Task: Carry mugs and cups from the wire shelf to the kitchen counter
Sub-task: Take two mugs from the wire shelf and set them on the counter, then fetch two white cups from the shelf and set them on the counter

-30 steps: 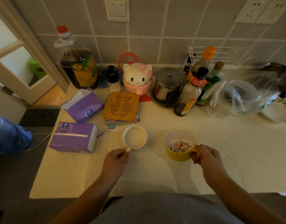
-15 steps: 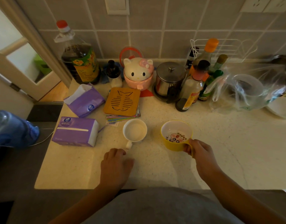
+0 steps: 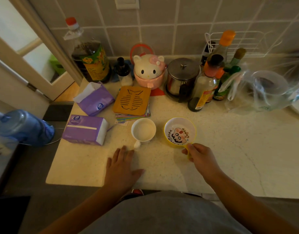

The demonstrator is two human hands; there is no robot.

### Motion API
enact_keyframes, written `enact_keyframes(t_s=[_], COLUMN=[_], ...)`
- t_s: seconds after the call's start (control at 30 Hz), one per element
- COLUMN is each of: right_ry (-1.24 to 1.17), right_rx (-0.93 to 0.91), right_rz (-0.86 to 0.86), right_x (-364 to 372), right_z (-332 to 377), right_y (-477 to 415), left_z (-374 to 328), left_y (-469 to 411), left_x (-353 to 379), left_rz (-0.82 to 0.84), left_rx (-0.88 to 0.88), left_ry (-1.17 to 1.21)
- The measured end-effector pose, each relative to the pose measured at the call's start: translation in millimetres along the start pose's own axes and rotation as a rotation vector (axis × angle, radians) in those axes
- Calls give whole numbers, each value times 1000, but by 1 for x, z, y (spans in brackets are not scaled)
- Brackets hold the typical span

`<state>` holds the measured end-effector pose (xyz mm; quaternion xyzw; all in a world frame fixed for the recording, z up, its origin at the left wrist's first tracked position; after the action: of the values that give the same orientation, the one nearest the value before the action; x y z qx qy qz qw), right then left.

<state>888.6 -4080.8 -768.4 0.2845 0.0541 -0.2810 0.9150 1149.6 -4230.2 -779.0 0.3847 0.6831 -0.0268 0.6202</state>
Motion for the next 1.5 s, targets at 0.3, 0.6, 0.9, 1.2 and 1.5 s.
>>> enact_keyframes(t_s=[0.3,0.6,0.9,1.2,1.5], right_ry=[10,50,57,-74,-257], right_rx=[-35,-18,-21,130,583], right_rz=[-24,-52,-343,-428,-411], right_x=[-1,-4,-27,8,62], right_z=[1,1,-1,-70,-247], right_y=[-4,-8,25,131,292], left_z=[2,3,17,-38,-73], left_y=[3,4,2,45,83], left_x=[5,5,4,23,155], left_rz=[-18,-34,79,442,906], left_rx=[-8,-12,183,631,666], left_ry=[-21,-110,-122,96,-289])
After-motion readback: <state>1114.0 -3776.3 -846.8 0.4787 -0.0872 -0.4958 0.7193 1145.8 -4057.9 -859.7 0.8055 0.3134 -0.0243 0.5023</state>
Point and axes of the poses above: each hand's wrist, its own y-axis away from the middle knuckle, its own x-axis out of the palm, z = x × y, the point moved 10 cm from there along -y, towards the middle knuckle, and after that the axes turned 8 degrees about z, right-handed, at the moved point
